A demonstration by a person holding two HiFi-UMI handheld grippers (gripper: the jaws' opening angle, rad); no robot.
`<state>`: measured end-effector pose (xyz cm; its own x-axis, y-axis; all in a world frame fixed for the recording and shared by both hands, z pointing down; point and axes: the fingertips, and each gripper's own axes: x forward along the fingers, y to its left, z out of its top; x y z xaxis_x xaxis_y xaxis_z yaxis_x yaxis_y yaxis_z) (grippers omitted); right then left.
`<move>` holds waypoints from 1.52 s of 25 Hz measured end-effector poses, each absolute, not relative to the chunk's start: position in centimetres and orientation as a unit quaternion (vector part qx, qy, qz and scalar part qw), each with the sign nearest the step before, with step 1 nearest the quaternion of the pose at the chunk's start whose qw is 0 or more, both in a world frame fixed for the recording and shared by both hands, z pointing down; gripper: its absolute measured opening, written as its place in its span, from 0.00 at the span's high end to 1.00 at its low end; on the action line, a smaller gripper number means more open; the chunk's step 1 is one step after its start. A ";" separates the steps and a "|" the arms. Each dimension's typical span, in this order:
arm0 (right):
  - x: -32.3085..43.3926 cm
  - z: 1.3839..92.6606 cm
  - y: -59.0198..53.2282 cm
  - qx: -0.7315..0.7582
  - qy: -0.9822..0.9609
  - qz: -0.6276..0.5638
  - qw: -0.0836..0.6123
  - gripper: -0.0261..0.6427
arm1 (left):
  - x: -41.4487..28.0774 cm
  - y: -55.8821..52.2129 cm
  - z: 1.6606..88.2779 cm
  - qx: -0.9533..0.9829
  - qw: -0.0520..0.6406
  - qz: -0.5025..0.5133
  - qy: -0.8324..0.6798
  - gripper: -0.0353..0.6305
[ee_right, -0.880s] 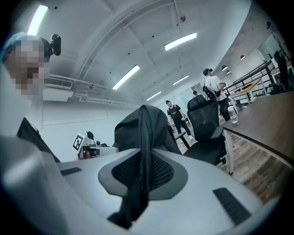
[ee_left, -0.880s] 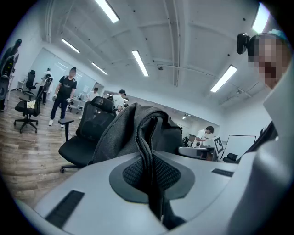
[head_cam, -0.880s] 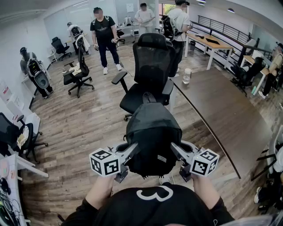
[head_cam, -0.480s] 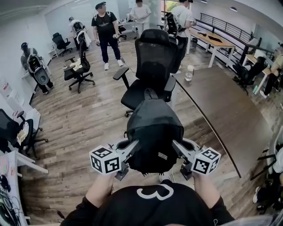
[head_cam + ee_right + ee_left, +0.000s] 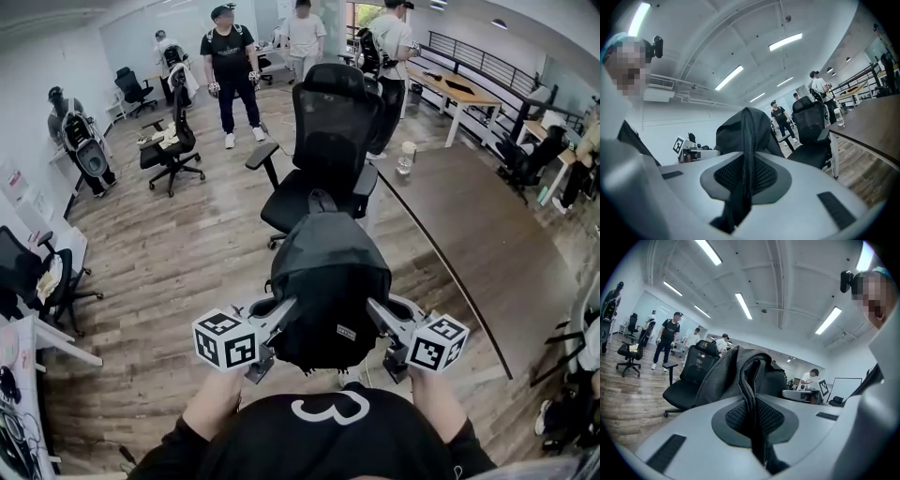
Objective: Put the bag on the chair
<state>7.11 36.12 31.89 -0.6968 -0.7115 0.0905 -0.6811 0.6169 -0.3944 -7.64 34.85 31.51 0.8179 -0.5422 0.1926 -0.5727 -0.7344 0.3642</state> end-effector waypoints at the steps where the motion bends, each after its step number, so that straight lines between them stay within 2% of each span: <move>1: 6.9 31.9 36.2 -0.387 0.899 -0.203 0.036 0.87 | -7.8 35.0 31.5 0.930 0.207 0.037 -0.300 0.91; 22: 3.4 32.2 35.8 -0.362 0.907 -0.213 0.028 0.87 | -11.5 35.1 32.0 0.921 0.208 0.036 -0.328 0.91; 38: 1.6 34.8 22.8 -0.328 0.915 -0.235 0.012 0.87 | -13.0 22.9 34.4 0.903 0.235 0.051 -0.356 0.91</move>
<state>1.56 22.80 34.83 -0.7840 -0.6063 0.1332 -0.5953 0.6735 -0.4381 -12.99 22.94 34.42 0.7413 -0.6189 0.2597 -0.6670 -0.6364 0.3874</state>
